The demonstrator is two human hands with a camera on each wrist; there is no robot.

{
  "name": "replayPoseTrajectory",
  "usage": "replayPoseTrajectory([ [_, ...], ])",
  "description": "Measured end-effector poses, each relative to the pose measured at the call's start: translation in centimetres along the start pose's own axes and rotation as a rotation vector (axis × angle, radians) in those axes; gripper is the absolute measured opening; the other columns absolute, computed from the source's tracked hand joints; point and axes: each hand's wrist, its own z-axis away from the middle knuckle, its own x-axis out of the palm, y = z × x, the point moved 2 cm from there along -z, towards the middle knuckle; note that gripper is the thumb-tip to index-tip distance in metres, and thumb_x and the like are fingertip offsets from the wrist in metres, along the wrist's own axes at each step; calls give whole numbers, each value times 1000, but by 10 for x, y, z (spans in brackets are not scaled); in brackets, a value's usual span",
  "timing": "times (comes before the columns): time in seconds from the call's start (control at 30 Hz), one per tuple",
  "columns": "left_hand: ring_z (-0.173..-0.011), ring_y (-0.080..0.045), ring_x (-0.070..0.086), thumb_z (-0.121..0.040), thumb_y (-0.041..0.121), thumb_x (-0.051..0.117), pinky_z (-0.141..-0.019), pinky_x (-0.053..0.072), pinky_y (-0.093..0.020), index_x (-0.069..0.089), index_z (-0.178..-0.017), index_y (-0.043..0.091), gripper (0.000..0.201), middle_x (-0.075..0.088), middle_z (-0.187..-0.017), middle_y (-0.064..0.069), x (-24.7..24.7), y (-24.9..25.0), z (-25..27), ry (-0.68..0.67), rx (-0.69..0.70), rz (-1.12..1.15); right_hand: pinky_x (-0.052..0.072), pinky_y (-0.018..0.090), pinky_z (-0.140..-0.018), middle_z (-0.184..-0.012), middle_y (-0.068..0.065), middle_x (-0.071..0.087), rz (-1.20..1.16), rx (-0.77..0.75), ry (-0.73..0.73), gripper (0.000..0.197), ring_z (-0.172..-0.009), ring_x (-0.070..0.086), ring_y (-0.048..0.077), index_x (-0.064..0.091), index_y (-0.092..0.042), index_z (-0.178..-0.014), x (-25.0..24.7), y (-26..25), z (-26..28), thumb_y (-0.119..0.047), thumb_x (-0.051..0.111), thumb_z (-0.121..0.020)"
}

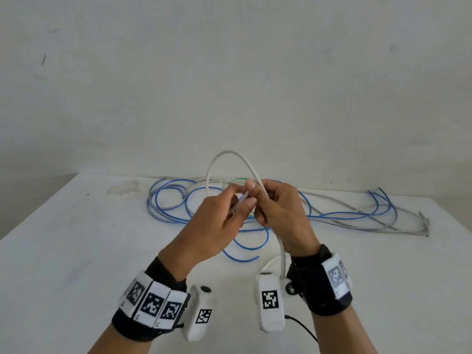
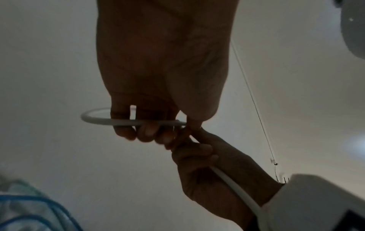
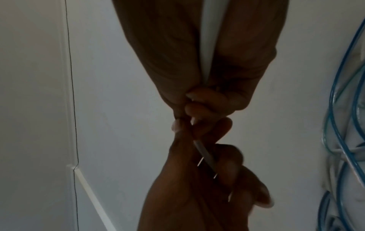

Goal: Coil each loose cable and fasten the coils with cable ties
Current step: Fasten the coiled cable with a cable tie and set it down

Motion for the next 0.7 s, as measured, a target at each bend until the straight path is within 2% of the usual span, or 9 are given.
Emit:
replayPoseTrajectory([
  [0.03,-60,-9,54,-103,50,43,-63,48,-39,59,-103,18,36,58,-67,6,1,0,1,1,-7,-2,31,20,-42,-55,7,47,10,3,14,42,-42,37,11,68,2,-87,1,0,0,-35,57,-102],
  [0.1,-58,-16,44,-104,46,37,-61,41,-36,52,-86,13,41,46,-63,3,-3,-1,0,100,-30,24,31,20,-41,-53,13,44,6,-18,64,47,-40,35,11,66,0,-88,1,0,-1,-38,45,-107],
  [0.17,-56,-12,32,-108,39,34,-54,34,-26,39,-74,15,42,33,-63,7,-12,-4,-4,202,-149,187,31,20,-41,-51,10,42,-27,-44,89,45,-40,34,12,66,-1,-102,-2,-4,0,-37,40,-109],
  [0.27,-52,-11,15,-109,27,31,-48,18,-23,30,-67,20,43,18,-64,2,-27,-10,-14,303,-399,591,36,22,-44,-63,5,60,-101,-71,3,31,-47,44,14,66,-7,-117,-2,-14,3,-26,43,-109],
  [0.37,-49,-11,13,-103,16,32,-50,15,-27,40,-70,17,34,19,-56,5,-39,-10,-13,321,-476,854,32,20,-46,-83,7,68,-116,-93,-145,26,-54,43,14,67,-8,-121,6,-21,8,-16,46,-107],
  [0.47,-47,-13,22,-105,17,36,-50,27,-26,48,-77,14,31,23,-55,4,-43,-9,-9,310,-465,964,29,18,-49,-69,4,52,-86,-115,-256,30,-55,33,13,68,-13,-127,15,-20,12,-12,46,-107],
  [0.53,-49,-15,43,-107,20,39,-53,44,-25,53,-78,11,33,41,-55,0,-44,-7,-10,322,-456,1041,31,15,-52,-65,3,44,-18,-164,-305,31,-57,34,11,68,-13,-127,20,-20,14,-7,45,-107],
  [0.6,-61,-17,65,-106,19,41,-59,55,-25,59,-80,11,32,65,-66,-5,-46,-7,-10,324,-476,1113,34,13,-55,-66,0,45,59,-180,-350,30,-59,38,8,68,-15,-125,24,-16,15,-6,46,-107],
  [0.7,-73,-23,72,-102,17,43,-68,60,-29,62,-86,9,26,71,-71,-8,-51,-9,-8,289,-511,1256,37,16,-63,-70,-11,51,204,-160,-407,29,-65,44,7,70,-22,-121,27,-5,13,-13,46,-106],
])
